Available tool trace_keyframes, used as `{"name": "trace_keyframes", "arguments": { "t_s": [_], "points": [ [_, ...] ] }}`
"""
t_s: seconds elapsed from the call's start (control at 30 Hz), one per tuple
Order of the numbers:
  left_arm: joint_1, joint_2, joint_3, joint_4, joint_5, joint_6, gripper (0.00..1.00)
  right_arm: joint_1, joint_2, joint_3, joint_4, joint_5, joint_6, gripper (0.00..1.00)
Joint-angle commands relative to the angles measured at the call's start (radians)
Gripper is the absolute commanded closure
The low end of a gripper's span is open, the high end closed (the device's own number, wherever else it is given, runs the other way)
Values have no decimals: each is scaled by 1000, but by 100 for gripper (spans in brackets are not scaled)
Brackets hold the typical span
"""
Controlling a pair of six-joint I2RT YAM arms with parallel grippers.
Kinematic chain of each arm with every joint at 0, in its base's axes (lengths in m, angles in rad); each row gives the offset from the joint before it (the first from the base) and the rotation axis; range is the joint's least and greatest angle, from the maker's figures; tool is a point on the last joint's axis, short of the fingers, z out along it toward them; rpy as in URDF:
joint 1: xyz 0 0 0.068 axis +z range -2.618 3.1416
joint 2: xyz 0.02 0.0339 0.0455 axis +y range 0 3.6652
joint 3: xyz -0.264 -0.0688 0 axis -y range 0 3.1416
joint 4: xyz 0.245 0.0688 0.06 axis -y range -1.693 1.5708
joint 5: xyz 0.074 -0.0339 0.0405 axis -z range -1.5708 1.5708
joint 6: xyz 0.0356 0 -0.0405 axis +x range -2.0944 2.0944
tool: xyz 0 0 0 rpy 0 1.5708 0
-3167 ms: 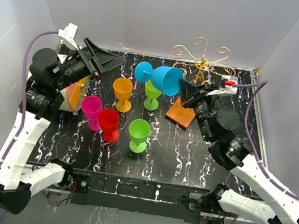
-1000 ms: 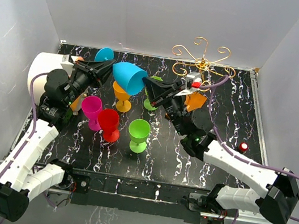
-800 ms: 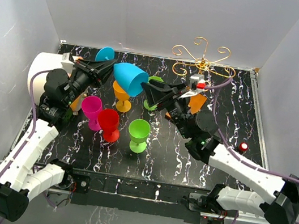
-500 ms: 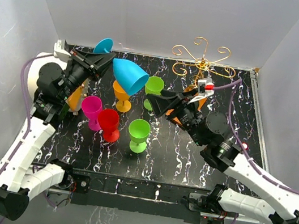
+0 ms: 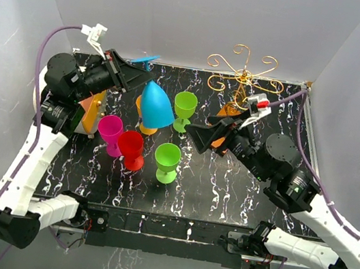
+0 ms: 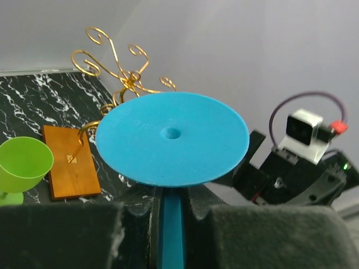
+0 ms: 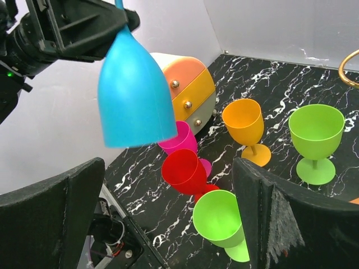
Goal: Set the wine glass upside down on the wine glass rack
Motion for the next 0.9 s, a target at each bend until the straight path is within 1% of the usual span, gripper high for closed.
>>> {"name": "trace_keyframes", "arguments": {
  "t_s": [0.0,0.1,0.17,0.23,0.27,0.33,0.43,0.5,0.53,0.57,0.63,0.73,0.8,0.87],
  "points": [
    [-31,26,44,0,229,190,100,3,36,63,19,-18,3,4],
    [-90,31,39,-18,249,285,100,3,52,64,67,-23,39,4],
    [-138,31,25,-11,258,353,100,3,54,57,105,3,89,5],
    [-171,19,-7,29,267,405,100,3,66,68,87,87,224,8],
    [-176,13,-19,44,279,427,100,3,76,77,72,88,290,9],
    [-179,-3,-51,93,285,450,100,3,95,101,63,40,332,15],
    [-182,-27,-121,216,320,475,100,3,91,122,51,15,398,17],
    [-183,-31,-141,235,315,528,100,3,69,115,61,35,456,18],
    [-183,-30,-142,227,310,557,100,2,62,116,39,66,502,20],
    [-183,-28,-144,225,310,582,100,3,64,129,-12,109,563,23],
    [-183,-25,-148,225,312,629,100,3,85,167,-100,154,642,26],
    [-183,-34,-177,278,304,653,100,3,130,211,-131,109,674,30],
    [-184,-42,-197,315,310,661,100,3,153,227,-122,66,685,31],
    [-185,-42,-199,296,322,694,100,3,159,222,-80,36,706,38]
  ]
}}
